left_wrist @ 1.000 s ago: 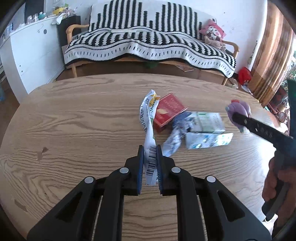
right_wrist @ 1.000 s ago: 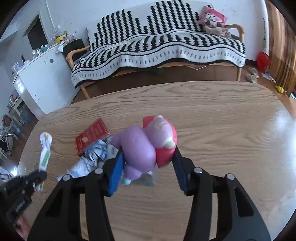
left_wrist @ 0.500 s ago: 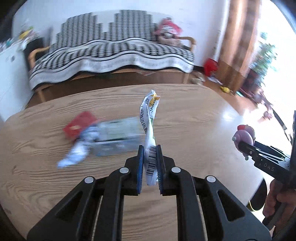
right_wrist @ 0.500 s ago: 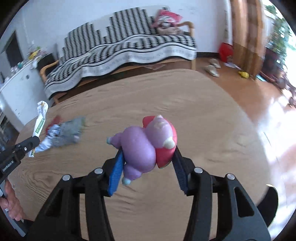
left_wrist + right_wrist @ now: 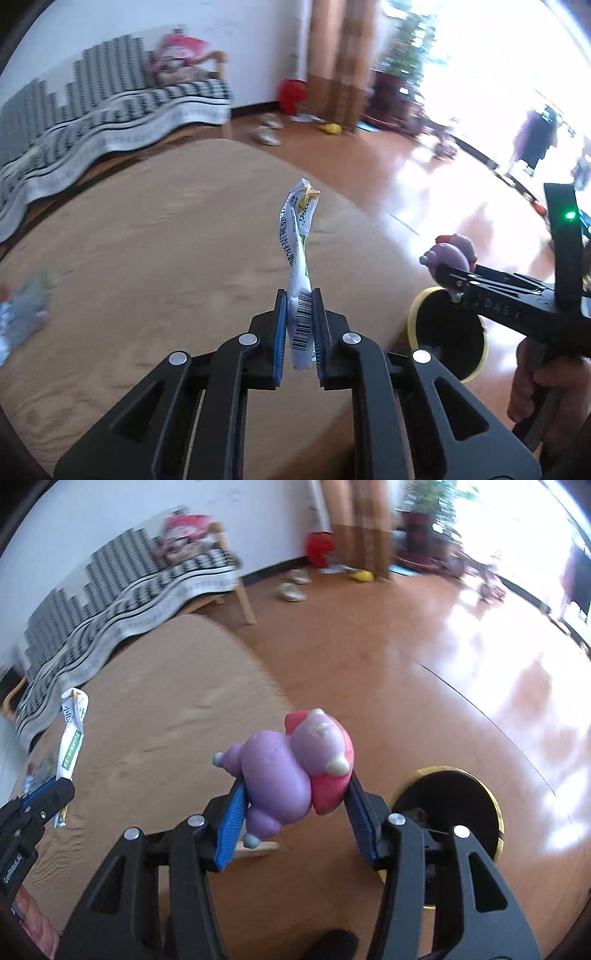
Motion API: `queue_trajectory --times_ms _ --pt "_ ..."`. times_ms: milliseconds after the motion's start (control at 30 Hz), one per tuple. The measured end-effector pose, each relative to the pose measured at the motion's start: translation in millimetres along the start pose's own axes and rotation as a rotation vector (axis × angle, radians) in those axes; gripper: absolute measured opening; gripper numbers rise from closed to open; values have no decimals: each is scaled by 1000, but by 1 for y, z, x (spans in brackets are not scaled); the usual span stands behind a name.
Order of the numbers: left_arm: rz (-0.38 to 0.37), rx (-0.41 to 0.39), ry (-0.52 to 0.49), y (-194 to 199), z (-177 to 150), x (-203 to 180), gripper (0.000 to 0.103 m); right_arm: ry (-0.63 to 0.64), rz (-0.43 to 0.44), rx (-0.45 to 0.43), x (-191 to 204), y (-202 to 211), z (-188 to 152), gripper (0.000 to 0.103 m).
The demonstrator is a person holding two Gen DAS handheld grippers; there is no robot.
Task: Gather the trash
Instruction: 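Carry both items over the black bin and open both tools to drop them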
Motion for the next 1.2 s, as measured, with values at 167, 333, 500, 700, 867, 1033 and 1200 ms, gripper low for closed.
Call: queue_trajectory --times_ms 167,333,500,700,867,1033,1200 --pt "-108 14 -71 -25 -11 -75 12 -109 -115 24 -96 9 -25 52" --pt "-202 42 -128 -46 -27 -137 12 -236 -210 84 -178 15 -63 52" --pt "-270 61 -176 -60 -42 -183 12 -324 -241 179 -220 11 -98 53" --pt "-312 98 -184 -77 -51 -207 12 -342 -247 234 -234 -1 -112 54" --pt "-336 126 -187 -91 -58 -220 12 -344 -245 241 -238 -10 -108 55" --pt "-343 146 -197 -101 -67 -232 12 -352 -228 228 -239 -14 -103 57" --pt "-343 165 -195 -109 -75 -242 12 -379 -224 187 -246 -8 -98 81"
Point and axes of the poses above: each gripper's, at about its wrist camera, not at the fingertips, and y roughly against the way its jaws point, x to its left, z to its top, the point moved 8 cm from there along -y, roughly the way its jaws point, and after that the axes turned 14 degrees about -x, right-handed, at the moved point
